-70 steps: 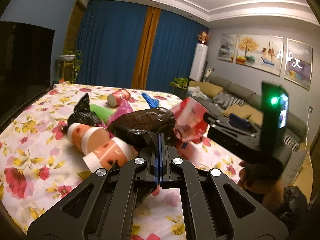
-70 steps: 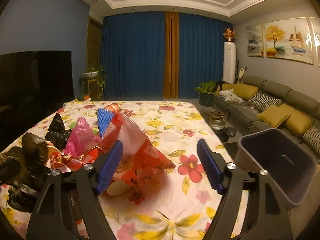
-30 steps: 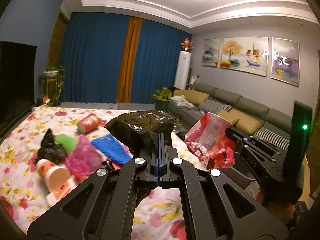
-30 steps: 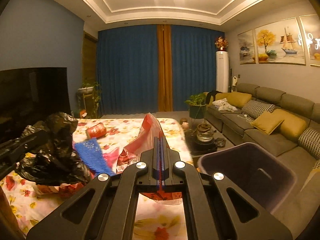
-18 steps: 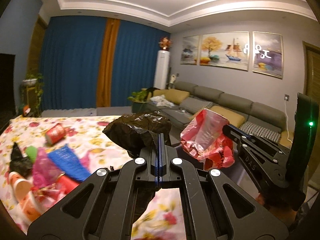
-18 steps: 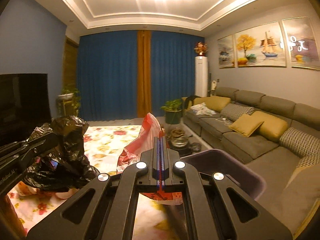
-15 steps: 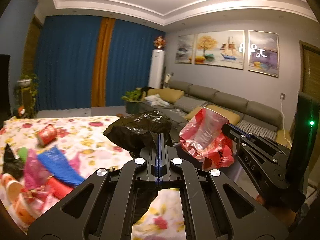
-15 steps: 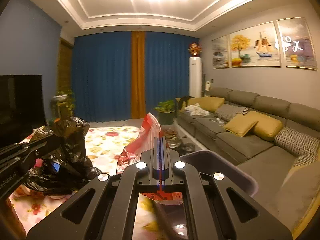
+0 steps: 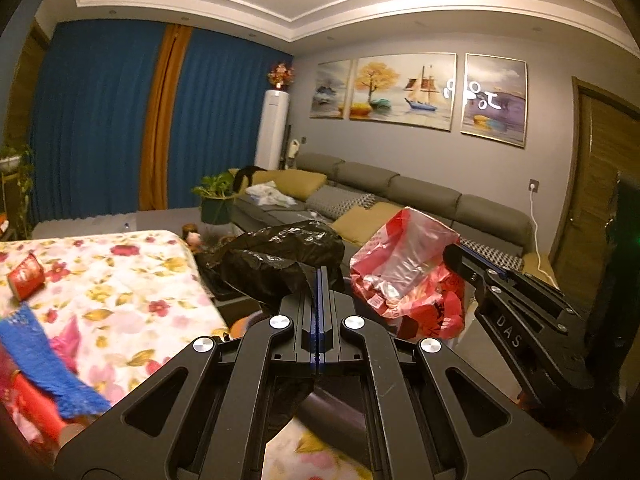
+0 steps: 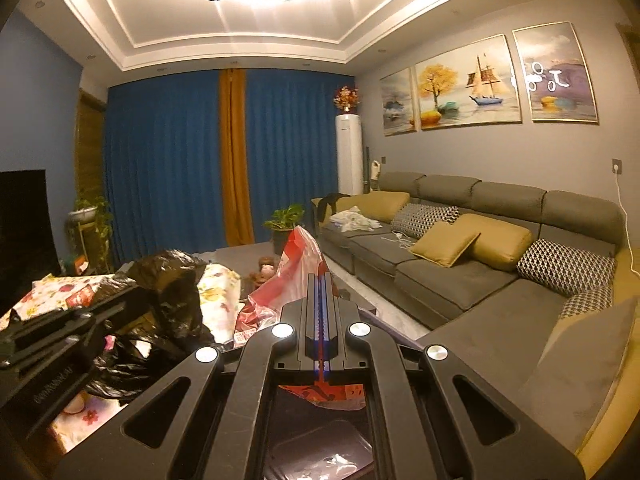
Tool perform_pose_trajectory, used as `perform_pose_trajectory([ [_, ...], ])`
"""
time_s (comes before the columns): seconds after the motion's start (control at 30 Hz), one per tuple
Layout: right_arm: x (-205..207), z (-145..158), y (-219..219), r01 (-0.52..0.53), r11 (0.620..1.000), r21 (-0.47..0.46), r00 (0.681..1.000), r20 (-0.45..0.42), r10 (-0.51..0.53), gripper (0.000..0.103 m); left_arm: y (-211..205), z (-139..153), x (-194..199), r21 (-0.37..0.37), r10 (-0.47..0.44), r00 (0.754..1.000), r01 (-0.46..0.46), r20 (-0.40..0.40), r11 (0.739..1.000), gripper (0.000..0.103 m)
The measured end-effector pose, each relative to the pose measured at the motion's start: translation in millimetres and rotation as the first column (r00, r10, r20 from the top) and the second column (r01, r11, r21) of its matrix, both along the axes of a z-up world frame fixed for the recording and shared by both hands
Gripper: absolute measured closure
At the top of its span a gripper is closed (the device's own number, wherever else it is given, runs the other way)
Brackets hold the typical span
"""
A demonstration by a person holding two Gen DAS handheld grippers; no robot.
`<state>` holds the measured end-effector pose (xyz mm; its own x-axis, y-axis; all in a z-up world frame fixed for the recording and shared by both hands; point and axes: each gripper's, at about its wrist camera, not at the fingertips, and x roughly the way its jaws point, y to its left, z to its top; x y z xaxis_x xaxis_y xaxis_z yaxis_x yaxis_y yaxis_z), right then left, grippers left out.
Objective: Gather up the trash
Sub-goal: 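Carry both held bags over to the grey bin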
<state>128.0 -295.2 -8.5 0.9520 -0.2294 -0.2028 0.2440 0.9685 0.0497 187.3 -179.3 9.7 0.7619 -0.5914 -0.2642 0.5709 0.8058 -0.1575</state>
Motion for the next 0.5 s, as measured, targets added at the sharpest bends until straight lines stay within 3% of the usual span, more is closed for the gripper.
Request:
perform_pose_trajectory([
  [0.5, 15.5, -6.7, -5.8, 0.042, 0.998, 0.039, 0.999, -0.022, -0.041, 0.101, -31.2, -17.9, 29.3, -0.006, -0.045, 0.997, 0.045, -0.067, 0.999, 0.103],
])
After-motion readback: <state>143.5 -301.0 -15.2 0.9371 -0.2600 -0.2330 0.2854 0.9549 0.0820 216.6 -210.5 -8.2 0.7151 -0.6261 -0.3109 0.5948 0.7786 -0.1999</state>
